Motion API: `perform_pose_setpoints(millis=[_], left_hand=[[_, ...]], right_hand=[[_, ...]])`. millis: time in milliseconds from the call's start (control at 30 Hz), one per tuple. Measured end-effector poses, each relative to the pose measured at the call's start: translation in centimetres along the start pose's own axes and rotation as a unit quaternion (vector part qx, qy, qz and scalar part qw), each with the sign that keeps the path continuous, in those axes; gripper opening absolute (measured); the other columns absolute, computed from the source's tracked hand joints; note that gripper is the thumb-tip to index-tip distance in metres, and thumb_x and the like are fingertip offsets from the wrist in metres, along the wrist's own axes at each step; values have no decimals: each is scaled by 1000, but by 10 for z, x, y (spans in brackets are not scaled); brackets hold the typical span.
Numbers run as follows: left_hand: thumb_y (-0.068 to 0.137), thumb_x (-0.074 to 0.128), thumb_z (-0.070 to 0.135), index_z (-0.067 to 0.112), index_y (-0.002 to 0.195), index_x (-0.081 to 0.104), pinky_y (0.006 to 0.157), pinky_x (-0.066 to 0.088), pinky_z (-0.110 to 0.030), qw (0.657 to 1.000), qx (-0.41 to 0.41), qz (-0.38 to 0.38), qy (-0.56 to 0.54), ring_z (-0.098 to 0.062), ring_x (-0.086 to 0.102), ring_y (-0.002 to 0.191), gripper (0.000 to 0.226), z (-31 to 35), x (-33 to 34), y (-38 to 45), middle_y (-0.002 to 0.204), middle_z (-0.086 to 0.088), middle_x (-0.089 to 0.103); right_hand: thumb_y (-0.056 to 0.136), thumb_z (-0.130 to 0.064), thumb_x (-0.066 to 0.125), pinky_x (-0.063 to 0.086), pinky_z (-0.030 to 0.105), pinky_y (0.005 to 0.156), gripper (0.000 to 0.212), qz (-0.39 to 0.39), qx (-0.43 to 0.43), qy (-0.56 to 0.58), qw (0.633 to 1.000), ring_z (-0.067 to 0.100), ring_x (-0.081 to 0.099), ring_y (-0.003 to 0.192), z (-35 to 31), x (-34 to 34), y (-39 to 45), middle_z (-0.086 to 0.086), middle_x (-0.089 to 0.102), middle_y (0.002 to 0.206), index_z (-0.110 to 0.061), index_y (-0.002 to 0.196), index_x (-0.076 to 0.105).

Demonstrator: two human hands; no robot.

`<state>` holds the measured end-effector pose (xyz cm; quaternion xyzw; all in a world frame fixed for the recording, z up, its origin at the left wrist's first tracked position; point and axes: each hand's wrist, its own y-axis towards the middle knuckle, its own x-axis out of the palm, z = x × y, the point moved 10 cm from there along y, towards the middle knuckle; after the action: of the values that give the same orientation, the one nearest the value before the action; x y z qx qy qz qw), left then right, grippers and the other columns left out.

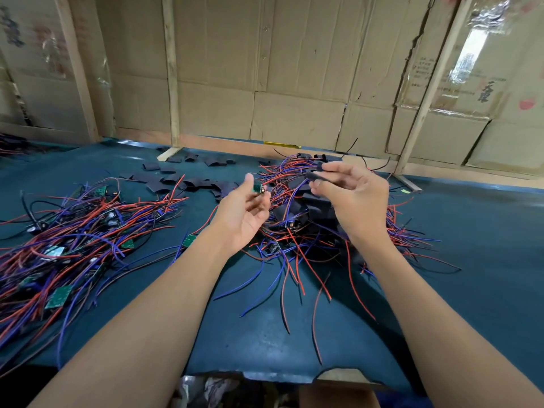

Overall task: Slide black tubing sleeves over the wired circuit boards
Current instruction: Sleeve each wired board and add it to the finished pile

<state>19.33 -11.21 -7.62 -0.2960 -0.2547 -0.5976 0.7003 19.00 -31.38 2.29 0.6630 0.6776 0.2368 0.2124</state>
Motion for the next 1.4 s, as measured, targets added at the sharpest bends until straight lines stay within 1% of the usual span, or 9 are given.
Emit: perform_pose_setpoints(millis=[100, 200, 267, 433, 600, 767, 933, 1167, 1400], left_hand=[[98, 62, 24, 7, 95, 58, 49, 45, -19, 998, 62, 25, 0, -9, 60, 54, 18, 14, -5, 1, 80, -10, 61], [94, 68, 26, 10, 98, 57, 52, 45, -20, 995, 86, 35, 19, -10, 59, 58, 20, 21, -6, -3, 79, -6, 65], [92, 71, 27, 10, 100, 58, 52, 45, -20, 994, 97, 36, 32, -11, 58, 57, 23, 24, -5, -5, 76, -5, 68], [89, 74, 25, 14, 83, 67, 52, 42, -22, 986, 134, -31, 99, -14, 64, 62, 14, 27, 14, -10, 78, -9, 71], [85, 78, 20, 16, 79, 73, 47, 41, -23, 974, 148, -75, 154, -26, 73, 75, 9, 22, 26, -17, 82, -13, 73], [83, 80, 29, 21, 80, 74, 49, 39, -24, 966, 166, -63, 189, -22, 71, 76, 11, 25, 25, -18, 87, -8, 73], [86, 77, 18, 15, 75, 72, 51, 40, -23, 975, 163, -60, 140, -12, 54, 60, 13, 22, 25, -16, 69, -3, 61], [89, 75, 15, 12, 72, 62, 52, 40, -25, 981, 148, -60, 109, -14, 56, 59, 21, 17, 28, -16, 66, -4, 60], [90, 74, 17, 12, 73, 60, 52, 41, -27, 976, 160, -54, 137, -16, 54, 59, 22, 19, 28, -16, 62, -4, 58]], right_hand=[[79, 12, 75, 62, 40, 81, 35, -46, -2, -10, 999, 25, 76, 88, 1, 5, 0, 6, 78, 90, -17, 97, 70], [82, 0, 78, 60, 46, 86, 31, -75, -28, -100, 992, 26, 75, 88, 2, 13, -3, 7, 78, 92, -23, 101, 69], [83, -8, 80, 60, 40, 84, 29, -81, -47, -149, 984, 20, 76, 85, 2, 18, -6, 3, 78, 90, -24, 105, 70], [82, -9, 82, 57, 27, 88, 40, -109, -73, -177, 975, 14, 74, 94, 0, 31, -10, 1, 76, 104, -16, 119, 69], [84, -21, 81, 46, 15, 95, 41, -98, -223, -336, 910, 15, 68, 102, -24, 36, -18, 4, 73, 113, -11, 122, 72], [84, -26, 81, 49, 32, 84, 38, -64, -295, -414, 859, 30, 68, 95, -37, 40, -25, 7, 76, 103, -8, 117, 74], [84, -21, 82, 47, 32, 84, 41, -81, -298, -388, 868, 33, 68, 93, -36, 44, -27, 12, 76, 101, -1, 118, 73], [80, -14, 84, 56, 43, 77, 41, -83, -316, -367, 871, 37, 68, 86, -39, 49, -33, 18, 75, 96, 5, 114, 72], [79, -15, 84, 54, 38, 77, 40, -64, -294, -357, 884, 35, 69, 83, -35, 45, -31, 18, 76, 95, 4, 112, 74]])
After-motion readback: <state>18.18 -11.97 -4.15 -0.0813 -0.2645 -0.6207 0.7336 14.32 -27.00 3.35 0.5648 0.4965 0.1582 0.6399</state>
